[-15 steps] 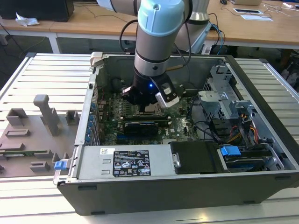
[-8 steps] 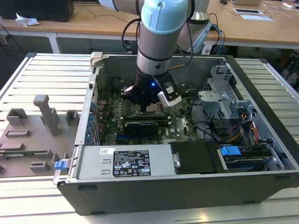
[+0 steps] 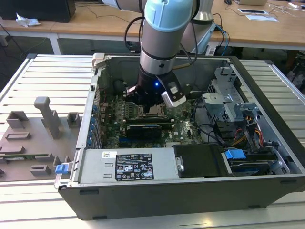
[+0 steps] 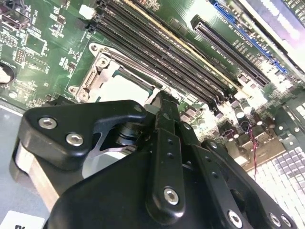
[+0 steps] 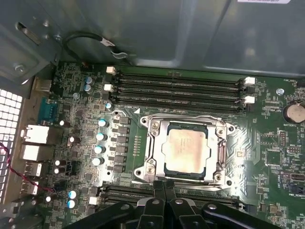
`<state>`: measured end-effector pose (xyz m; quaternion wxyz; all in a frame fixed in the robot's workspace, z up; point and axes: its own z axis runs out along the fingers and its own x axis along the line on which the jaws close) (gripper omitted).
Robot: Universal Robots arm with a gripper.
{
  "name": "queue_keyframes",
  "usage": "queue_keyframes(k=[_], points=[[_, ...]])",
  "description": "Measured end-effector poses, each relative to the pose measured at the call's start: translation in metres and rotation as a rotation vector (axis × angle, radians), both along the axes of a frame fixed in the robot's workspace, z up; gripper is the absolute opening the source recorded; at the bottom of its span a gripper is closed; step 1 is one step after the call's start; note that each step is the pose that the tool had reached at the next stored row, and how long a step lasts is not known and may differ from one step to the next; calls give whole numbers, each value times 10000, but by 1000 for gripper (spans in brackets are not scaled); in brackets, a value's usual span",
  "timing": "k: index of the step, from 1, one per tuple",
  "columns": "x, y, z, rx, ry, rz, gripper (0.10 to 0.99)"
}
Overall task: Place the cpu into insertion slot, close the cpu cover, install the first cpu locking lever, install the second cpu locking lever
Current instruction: 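Install the second cpu locking lever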
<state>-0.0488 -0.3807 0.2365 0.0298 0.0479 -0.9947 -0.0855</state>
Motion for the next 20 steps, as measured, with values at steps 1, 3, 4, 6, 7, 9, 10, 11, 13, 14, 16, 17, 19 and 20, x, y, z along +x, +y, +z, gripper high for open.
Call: queue_keyframes(k=[1, 3, 4, 6, 7, 9, 10, 11, 13, 14, 16, 17, 19, 20], points=[[0, 0, 17, -4, 0, 1, 106], [1, 0, 69, -17, 0, 1, 106], [1, 0, 83, -18, -1, 1, 106], [1, 0, 104, -22, -1, 1, 106], [1, 0, 119, -23, -1, 1, 106], [1, 0, 170, -29, 0, 1, 106], [1, 0, 209, -33, -1, 1, 106], [1, 0, 226, -33, -1, 1, 106], [1, 0, 258, -35, 0, 1, 106], [1, 0, 270, -34, -1, 1, 106], [1, 0, 284, -31, -2, 1, 106], [1, 0, 287, -34, -1, 1, 106], [1, 0, 288, -33, -1, 1, 106], [1, 0, 288, -34, -1, 0, 106]])
